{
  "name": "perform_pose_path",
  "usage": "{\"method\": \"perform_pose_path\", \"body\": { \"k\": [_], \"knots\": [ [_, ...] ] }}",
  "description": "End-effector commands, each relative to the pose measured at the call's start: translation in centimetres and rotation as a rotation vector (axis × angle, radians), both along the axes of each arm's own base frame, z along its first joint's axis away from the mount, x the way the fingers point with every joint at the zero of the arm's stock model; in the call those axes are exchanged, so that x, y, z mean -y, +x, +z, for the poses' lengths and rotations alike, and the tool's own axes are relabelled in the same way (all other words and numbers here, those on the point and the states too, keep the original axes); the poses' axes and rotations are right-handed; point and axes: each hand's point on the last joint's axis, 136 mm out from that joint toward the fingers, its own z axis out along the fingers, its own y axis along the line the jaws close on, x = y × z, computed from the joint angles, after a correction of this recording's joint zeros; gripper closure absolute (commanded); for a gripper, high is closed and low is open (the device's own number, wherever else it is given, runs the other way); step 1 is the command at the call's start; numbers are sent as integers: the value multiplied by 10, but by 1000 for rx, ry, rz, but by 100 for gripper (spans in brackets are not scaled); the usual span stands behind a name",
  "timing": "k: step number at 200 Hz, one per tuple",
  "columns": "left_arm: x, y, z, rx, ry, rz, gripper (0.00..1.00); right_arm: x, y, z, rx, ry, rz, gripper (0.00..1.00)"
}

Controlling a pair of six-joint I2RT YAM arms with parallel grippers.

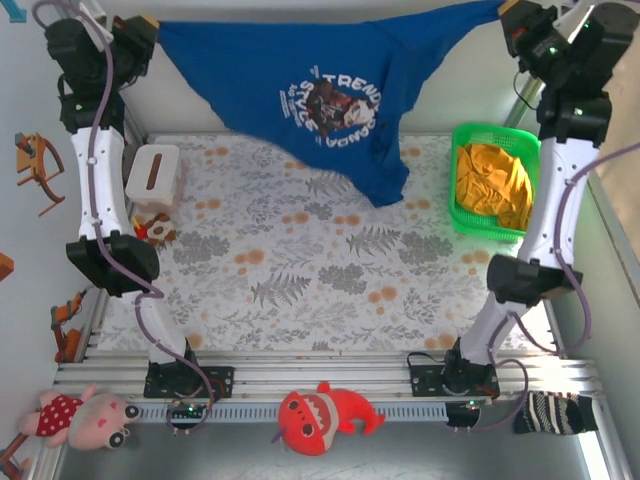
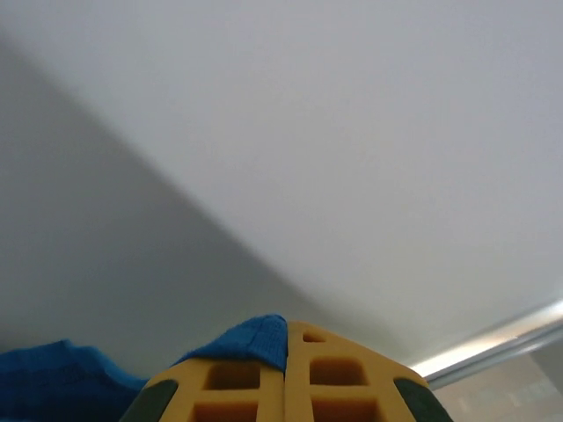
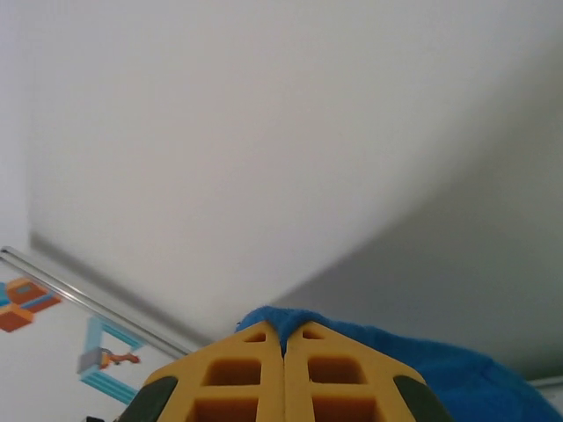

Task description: Fold the inside-out t-shirt

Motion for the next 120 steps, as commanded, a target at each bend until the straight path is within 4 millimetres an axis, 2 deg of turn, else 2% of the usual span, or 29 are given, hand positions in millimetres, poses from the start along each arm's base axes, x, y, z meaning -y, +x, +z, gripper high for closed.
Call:
{"method": "perform_pose_path", "body": {
  "k": [1, 3, 9, 10, 12, 19, 20, 23, 29, 30, 62, 64, 68, 79, 101, 120],
  "knots": [
    [-13, -14, -11, -62, -9, 31, 100, 2, -31, 11, 64, 52, 5, 100],
    [-14, -15, -15, -70, -9, 32, 100, 1, -36, 11, 68, 48, 8, 100],
    [-12, -18, -29, -99, -13, 24, 100, 0, -38, -9, 36, 49, 9, 100],
    [-13, -14, -42, -127, -17, 23, 100, -1, -39, -11, 33, 48, 9, 100],
    [-11, -17, -44, -128, -17, 19, 100, -1, -43, -13, 34, 47, 8, 100],
    [-10, -22, -66, -161, -23, 13, 100, -2, -48, -39, -4, 49, 4, 100],
    [-10, -25, -64, -153, -22, 13, 100, -2, -49, -42, -9, 47, 3, 100],
    [-10, -26, -81, -181, -25, 14, 100, -3, -51, -54, -27, 44, 2, 100],
    [-8, -35, -101, -209, -28, 14, 100, -6, -58, -78, -64, 36, 7, 100],
    [-8, -37, -100, -204, -27, 15, 100, -6, -59, -83, -71, 34, 7, 100],
    [-9, -97, -245, -459, -25, 42, 100, -21, -103, -245, -324, 37, 10, 100],
    [-9, -101, -252, -475, -25, 43, 100, -22, -106, -250, -330, 32, 9, 100],
    [-9, -109, -270, -516, -27, 49, 100, -23, -112, -278, -384, 30, 5, 100],
    [-7, -133, -315, -613, -27, 68, 100, -23, -131, -334, -490, 17, -14, 100],
    [-2, -173, -382, -784, -19, 76, 100, -22, -168, -424, -686, -4, -45, 100],
    [0, -199, -420, -904, -4, 83, 100, -24, -199, -476, -813, -23, -49, 100]
  ]
}}
